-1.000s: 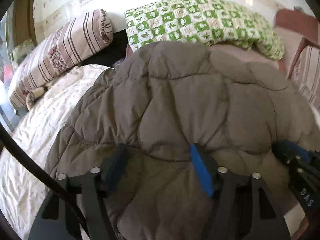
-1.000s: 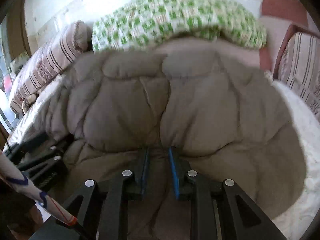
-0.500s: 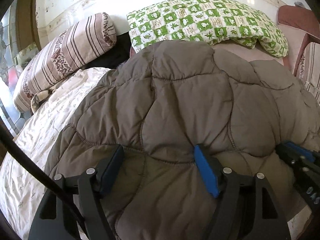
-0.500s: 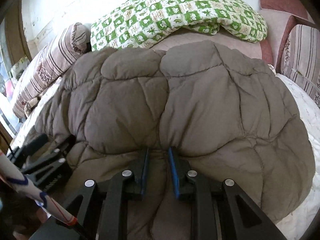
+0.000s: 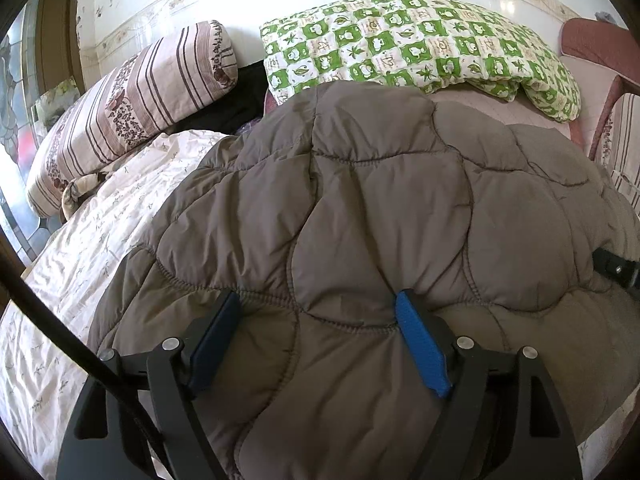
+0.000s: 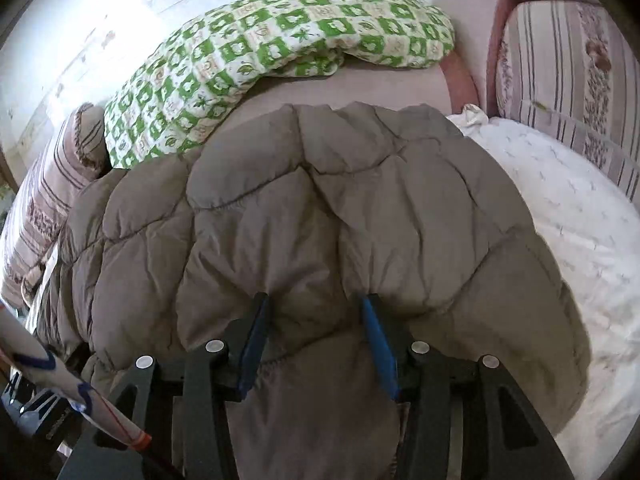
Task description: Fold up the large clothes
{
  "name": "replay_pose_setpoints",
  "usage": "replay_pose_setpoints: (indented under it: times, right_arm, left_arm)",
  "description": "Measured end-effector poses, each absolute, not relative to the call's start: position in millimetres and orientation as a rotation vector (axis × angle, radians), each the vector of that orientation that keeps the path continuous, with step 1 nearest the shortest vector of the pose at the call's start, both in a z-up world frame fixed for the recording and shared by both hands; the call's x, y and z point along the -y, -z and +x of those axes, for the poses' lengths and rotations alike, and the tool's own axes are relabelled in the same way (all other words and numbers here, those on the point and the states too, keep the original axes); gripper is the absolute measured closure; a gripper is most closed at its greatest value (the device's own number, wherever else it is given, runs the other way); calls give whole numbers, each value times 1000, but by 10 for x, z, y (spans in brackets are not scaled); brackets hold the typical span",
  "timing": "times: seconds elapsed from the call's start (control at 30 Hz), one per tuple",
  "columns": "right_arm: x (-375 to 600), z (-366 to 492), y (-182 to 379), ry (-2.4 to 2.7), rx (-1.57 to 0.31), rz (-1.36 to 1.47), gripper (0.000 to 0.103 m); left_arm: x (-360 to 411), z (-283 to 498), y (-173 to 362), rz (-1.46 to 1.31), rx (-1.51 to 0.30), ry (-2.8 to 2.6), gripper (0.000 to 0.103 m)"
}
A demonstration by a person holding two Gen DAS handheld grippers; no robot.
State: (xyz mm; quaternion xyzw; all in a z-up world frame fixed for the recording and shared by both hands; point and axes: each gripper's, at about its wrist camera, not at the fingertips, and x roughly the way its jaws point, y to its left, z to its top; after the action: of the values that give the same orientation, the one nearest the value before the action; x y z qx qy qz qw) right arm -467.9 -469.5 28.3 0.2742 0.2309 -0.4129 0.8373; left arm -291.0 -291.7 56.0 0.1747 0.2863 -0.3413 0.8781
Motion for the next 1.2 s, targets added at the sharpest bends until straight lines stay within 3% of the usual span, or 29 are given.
replay_pose_setpoints:
  times: [0.57, 0.83, 1.2]
  right_arm:
    - [4098, -4477, -632, 837, -482, 355, 48]
    - [3917, -4176, -443, 759, -616, 280, 48]
    - [3910, -4321, -583, 755, -560, 320, 48]
  left_arm:
    - [2912, -2906, -553, 357, -605, 716, 22]
    - [2908, -2895, -552, 360, -606, 715, 22]
    - [2902, -2889, -551, 347, -621, 719, 22]
